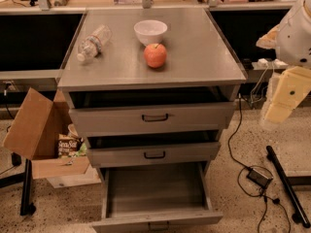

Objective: Place apple into bottom drawer

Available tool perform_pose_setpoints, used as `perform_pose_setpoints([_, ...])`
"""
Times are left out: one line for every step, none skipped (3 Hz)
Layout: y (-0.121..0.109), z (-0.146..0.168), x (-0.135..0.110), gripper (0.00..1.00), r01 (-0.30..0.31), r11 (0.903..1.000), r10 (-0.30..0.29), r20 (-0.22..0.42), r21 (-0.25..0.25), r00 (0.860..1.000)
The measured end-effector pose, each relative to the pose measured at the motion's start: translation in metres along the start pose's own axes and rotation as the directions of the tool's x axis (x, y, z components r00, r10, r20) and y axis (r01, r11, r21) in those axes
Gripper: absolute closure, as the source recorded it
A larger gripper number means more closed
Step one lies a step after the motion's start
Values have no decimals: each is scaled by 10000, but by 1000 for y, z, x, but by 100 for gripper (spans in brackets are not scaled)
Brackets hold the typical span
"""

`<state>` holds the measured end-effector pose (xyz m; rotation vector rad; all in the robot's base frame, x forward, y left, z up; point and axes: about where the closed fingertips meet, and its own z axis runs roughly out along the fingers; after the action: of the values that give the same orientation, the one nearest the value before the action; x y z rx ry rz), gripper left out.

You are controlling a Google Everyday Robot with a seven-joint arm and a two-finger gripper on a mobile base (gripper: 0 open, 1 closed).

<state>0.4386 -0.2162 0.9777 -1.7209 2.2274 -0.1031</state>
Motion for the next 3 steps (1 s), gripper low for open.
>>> perform_pose_setpoints([0,0,0,0,0,10000,0,0,0,10000])
perform_pose_setpoints([-35,16,-19,0,-318,9994,300,967,167,9949])
perform_pose_setpoints([-80,39,-52,0,-671,9975,609,2189,209,9739])
